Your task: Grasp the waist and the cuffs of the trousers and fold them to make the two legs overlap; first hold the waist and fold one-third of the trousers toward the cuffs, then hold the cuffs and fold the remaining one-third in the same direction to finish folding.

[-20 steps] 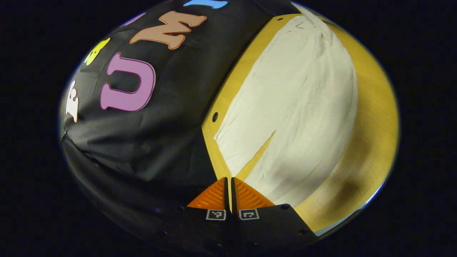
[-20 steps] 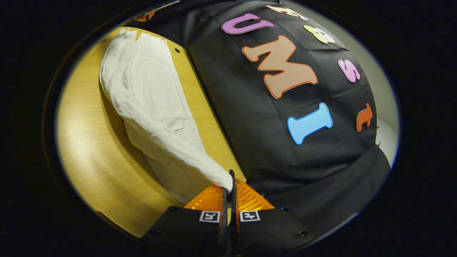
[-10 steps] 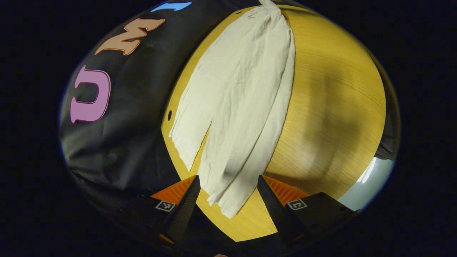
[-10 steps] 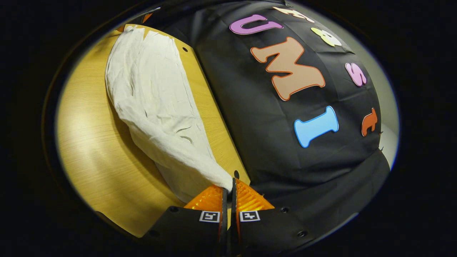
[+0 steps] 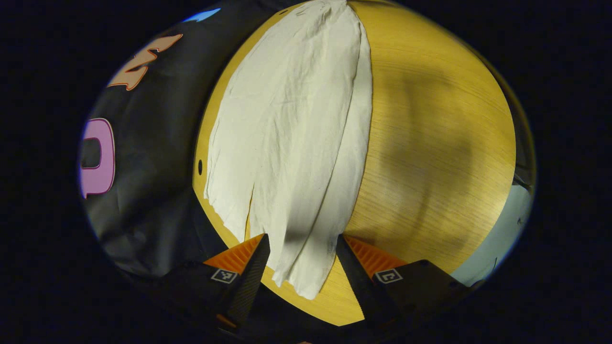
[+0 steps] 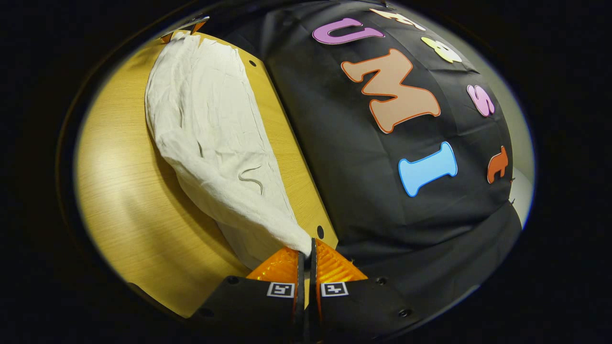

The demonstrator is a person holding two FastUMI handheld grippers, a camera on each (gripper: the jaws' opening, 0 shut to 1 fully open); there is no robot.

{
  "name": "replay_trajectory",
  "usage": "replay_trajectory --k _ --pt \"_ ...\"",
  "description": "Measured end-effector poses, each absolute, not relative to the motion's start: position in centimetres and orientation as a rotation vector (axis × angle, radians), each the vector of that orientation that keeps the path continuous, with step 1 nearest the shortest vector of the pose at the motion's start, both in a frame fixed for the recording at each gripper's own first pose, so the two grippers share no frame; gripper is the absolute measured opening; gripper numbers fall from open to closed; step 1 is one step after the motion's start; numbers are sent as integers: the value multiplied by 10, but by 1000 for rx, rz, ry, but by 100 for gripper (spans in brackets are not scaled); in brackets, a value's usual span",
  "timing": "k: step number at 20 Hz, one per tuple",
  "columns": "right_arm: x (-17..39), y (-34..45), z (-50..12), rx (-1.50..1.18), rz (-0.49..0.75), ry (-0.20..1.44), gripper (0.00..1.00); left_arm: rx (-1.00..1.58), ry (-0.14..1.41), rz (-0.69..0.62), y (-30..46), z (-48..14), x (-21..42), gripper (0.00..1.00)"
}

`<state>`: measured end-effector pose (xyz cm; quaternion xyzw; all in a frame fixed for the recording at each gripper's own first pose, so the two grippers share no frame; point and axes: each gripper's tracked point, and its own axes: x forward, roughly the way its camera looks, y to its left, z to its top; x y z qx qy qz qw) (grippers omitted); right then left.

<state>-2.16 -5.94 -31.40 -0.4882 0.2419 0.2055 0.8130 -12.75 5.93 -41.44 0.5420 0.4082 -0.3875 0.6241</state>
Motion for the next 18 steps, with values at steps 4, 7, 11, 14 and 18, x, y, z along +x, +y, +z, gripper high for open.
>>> replay_trajectory --k 4,7,11,14,18 --pt "-22 -59 -315 -1044 440 521 6 1194 1023 -927 56 -420 -140 51" --pt "-22 -61 -317 -1041 438 527 6 1140 1101 -936 56 -424 -150 27" --pt "-24 -61 -316 -1035 436 530 6 1171 1035 -879 54 -424 -147 0" --pt "-25 -62 -317 -1029 440 536 4 1119 1037 -758 54 -425 -143 0" --pt "-25 -62 -318 -1039 448 542 6 1392 920 -869 47 -414 -142 2"
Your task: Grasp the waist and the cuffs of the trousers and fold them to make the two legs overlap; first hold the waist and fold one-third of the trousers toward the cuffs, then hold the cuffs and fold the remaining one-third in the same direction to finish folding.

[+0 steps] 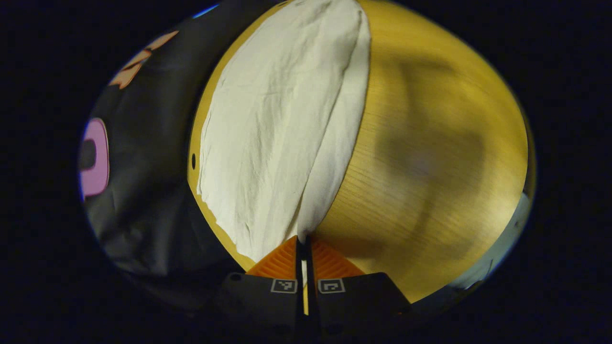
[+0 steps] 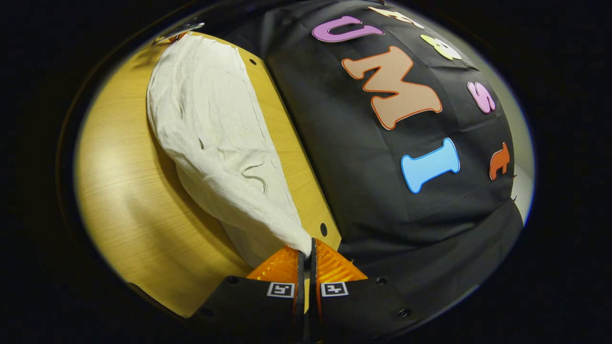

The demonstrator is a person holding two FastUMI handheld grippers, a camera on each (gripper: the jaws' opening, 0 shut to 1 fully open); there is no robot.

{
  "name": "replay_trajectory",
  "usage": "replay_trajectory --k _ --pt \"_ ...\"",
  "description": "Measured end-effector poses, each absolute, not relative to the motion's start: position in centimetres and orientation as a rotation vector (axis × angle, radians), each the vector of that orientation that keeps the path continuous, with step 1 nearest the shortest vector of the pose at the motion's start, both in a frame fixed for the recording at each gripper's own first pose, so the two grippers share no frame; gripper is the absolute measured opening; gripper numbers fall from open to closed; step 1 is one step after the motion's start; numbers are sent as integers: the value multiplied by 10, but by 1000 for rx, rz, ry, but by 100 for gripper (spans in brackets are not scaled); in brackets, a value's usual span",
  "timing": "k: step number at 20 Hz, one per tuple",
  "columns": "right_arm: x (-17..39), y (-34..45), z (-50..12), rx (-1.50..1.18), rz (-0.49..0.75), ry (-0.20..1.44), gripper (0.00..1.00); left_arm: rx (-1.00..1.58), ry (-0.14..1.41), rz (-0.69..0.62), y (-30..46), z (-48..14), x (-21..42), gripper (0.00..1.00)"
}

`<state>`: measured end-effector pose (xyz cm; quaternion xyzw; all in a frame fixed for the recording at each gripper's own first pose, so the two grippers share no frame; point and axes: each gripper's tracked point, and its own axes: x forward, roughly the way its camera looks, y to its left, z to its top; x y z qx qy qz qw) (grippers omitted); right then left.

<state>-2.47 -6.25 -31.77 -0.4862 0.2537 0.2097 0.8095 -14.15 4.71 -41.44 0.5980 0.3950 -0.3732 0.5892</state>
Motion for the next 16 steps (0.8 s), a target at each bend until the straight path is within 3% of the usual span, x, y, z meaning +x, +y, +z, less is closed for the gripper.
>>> replay_trajectory --k 1,3,6,16 --pt "-26 -63 -319 -1039 448 545 6 1403 914 -882 48 -417 -141 9" --pt "-26 -65 -319 -1046 447 553 6 1328 954 -874 48 -420 -143 9" --pt "-28 -67 -319 -1053 441 558 4 1216 1012 -855 43 -420 -148 0" --pt "3 -68 -287 -1004 350 490 6 1196 846 -750 32 -361 -83 0"
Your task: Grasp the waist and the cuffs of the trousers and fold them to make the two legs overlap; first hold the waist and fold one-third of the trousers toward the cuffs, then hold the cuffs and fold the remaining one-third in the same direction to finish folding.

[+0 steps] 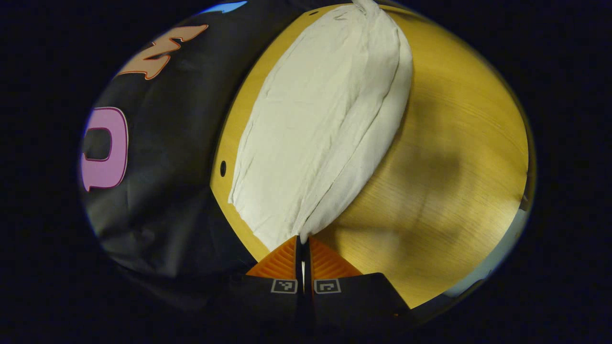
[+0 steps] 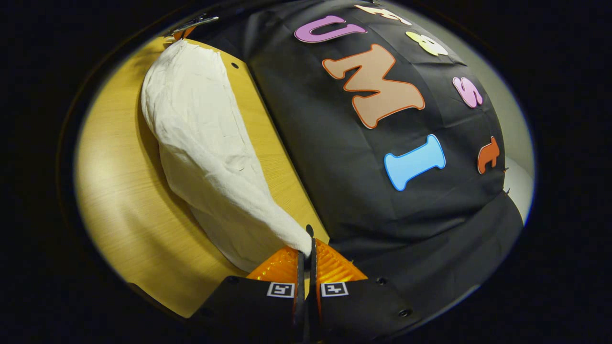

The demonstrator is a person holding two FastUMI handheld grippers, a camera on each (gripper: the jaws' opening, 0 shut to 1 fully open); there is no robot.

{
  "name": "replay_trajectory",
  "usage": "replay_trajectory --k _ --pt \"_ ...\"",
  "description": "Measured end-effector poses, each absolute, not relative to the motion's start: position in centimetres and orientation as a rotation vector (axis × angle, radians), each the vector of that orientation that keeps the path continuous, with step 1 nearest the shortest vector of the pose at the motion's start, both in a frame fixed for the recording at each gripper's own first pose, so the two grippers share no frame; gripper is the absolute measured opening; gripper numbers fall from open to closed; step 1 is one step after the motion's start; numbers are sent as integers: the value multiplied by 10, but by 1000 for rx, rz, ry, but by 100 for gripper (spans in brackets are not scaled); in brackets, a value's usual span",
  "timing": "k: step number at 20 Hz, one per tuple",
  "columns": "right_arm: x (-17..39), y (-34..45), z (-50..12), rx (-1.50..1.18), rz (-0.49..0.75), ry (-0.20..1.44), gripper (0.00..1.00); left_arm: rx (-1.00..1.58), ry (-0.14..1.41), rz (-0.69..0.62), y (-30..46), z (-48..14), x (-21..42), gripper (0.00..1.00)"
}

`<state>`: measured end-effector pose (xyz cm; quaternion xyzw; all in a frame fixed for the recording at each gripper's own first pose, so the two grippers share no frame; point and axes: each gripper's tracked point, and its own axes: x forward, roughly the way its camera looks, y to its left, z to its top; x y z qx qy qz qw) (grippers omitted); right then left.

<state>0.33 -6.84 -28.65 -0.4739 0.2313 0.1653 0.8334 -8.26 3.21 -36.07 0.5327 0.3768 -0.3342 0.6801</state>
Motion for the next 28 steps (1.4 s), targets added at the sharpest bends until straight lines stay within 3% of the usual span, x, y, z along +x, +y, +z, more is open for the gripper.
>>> replay_trajectory --k 13,24,26,28 --pt "111 -71 -291 -965 257 445 6 1074 717 -583 16 -303 48 0" --pt "152 -50 -410 -953 251 655 4 981 788 -642 0 -390 91 0" --pt "152 -51 -429 -939 235 711 10 965 787 -648 -4 -406 95 0" --pt "150 -50 -437 -923 212 753 8 951 800 -660 -4 -425 97 0"
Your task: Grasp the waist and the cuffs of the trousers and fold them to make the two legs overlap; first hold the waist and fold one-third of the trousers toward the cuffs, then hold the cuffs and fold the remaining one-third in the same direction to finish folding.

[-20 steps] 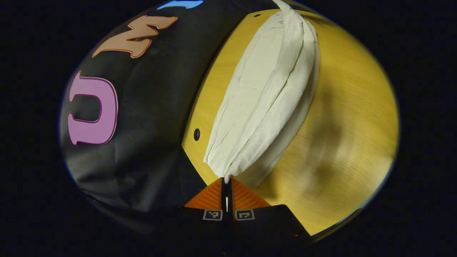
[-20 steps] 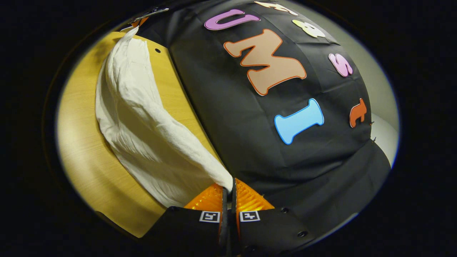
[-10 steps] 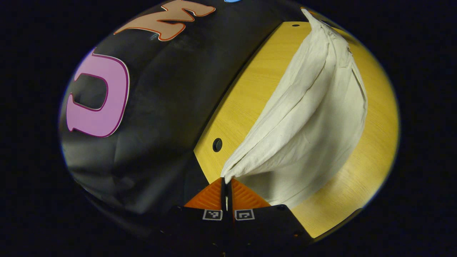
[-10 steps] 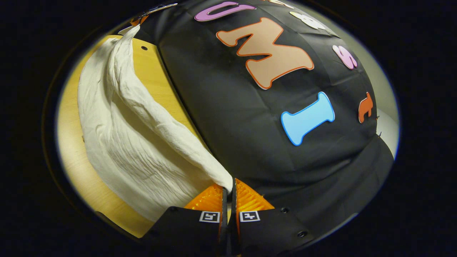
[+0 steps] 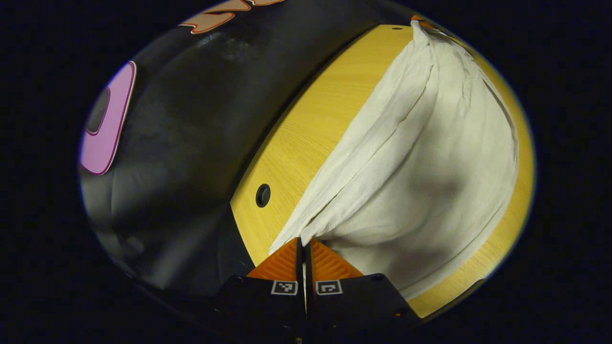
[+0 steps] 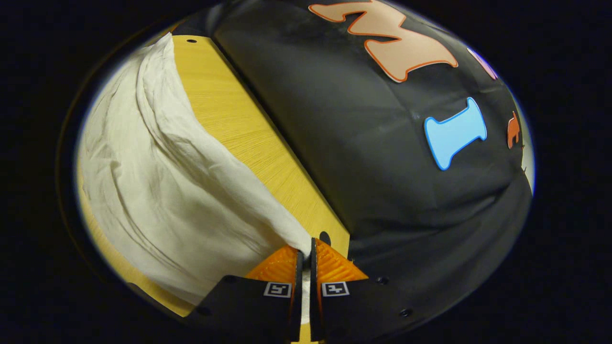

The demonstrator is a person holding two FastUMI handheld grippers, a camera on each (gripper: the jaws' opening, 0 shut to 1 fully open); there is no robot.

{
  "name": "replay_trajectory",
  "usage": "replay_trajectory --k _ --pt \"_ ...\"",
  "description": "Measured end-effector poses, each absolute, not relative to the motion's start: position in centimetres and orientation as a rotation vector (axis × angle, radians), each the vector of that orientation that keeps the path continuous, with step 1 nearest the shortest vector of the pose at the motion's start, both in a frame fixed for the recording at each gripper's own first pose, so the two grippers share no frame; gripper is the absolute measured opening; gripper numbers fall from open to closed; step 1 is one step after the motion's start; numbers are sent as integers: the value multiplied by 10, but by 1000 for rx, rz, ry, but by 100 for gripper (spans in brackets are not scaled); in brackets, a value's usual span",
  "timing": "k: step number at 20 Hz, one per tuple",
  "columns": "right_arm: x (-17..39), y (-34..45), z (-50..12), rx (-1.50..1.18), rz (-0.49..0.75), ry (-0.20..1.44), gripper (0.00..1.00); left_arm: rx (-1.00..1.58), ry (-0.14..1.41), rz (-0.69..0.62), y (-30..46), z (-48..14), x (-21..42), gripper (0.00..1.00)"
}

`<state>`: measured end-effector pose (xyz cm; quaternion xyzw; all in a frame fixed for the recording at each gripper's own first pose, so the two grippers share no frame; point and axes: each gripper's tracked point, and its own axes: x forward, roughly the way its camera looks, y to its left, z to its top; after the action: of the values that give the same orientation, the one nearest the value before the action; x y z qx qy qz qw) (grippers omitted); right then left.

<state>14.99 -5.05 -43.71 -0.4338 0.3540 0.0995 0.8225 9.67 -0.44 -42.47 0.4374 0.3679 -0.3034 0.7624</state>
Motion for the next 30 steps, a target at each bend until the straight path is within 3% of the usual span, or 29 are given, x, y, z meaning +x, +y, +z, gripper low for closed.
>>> replay_trajectory --k 2,3,4,7,15,24,28,30 --pt "141 -48 -442 -898 185 792 16 910 811 -680 -6 -442 96 0" --pt "141 -48 -441 -884 165 799 47 880 793 -682 -9 -442 96 24" --pt "141 -47 -434 -865 141 797 55 850 777 -682 -11 -440 94 36" --pt "137 -43 -410 -774 49 768 98 751 714 -634 -16 -414 91 96" --pt "116 -84 -371 -349 -104 735 98 362 575 -524 -92 -326 36 96" --pt "73 -165 -417 156 -206 858 100 212 524 -503 -185 -266 -22 96" --pt "57 -167 -448 291 -207 923 92 206 541 -494 -201 -259 -38 96" --pt "56 -166 -461 358 -218 945 96 207 537 -480 -202 -253 -45 96"
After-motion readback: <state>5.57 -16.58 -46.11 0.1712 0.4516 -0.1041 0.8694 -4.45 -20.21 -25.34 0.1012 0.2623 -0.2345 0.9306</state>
